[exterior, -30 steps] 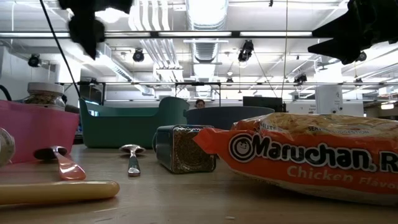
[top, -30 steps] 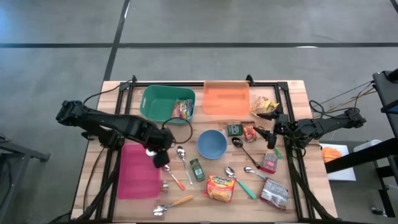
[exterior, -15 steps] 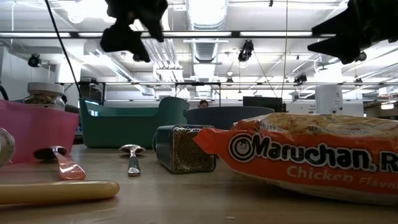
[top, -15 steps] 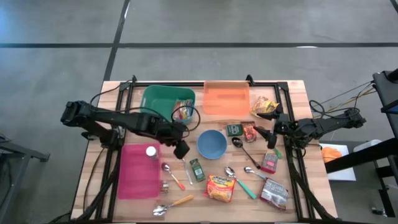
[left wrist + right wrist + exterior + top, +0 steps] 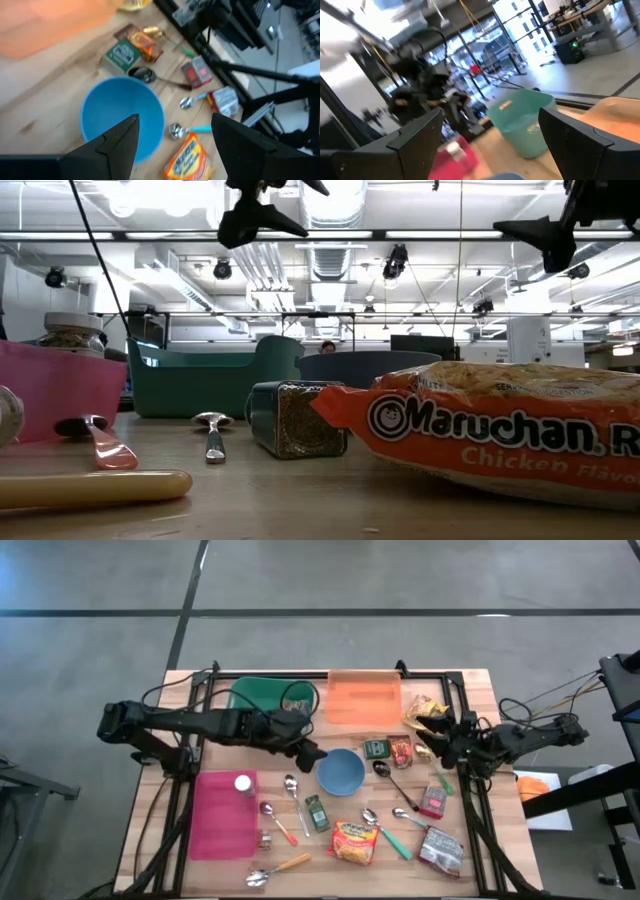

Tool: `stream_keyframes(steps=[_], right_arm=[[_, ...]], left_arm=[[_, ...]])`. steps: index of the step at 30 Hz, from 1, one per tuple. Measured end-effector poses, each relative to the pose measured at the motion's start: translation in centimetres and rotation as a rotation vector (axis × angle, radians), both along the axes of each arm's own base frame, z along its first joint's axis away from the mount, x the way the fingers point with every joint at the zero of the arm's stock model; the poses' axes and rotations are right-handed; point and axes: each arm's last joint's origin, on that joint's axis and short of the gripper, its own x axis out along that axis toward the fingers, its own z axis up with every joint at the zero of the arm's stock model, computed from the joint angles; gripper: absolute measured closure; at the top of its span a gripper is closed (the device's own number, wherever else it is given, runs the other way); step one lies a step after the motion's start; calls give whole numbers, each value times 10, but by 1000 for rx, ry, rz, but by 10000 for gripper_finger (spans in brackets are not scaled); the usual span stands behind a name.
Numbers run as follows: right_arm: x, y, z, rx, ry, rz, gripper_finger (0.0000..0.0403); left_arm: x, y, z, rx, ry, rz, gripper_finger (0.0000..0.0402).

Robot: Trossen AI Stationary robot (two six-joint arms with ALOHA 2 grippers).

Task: Pick & Place Food Item
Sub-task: Put the green spoon into the orange bin

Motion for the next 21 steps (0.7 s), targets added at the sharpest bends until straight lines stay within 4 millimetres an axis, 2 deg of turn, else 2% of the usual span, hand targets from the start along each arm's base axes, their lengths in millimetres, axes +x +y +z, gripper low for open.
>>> stream_keyframes(steps=[2,4,7,12,17,21], right_arm=[[0,-1,1,2,-8,-15,76],[-2,-3,2,24,-16,-111,76],[-4,-7,2,148,-59,-227,76],[-4,-7,3,176,-73,-225,76],[-6,-7,20,209,-41,-211,76],[-11,-9,40,279,117,-219,76]], left_arm=[[0,6,1,2,-8,19,151],[0,11,0,3,-5,36,152],[-1,17,2,22,-9,44,152],[-5,24,7,79,-18,25,152],[-9,35,11,108,-29,35,152],[-10,47,11,118,-24,50,152]])
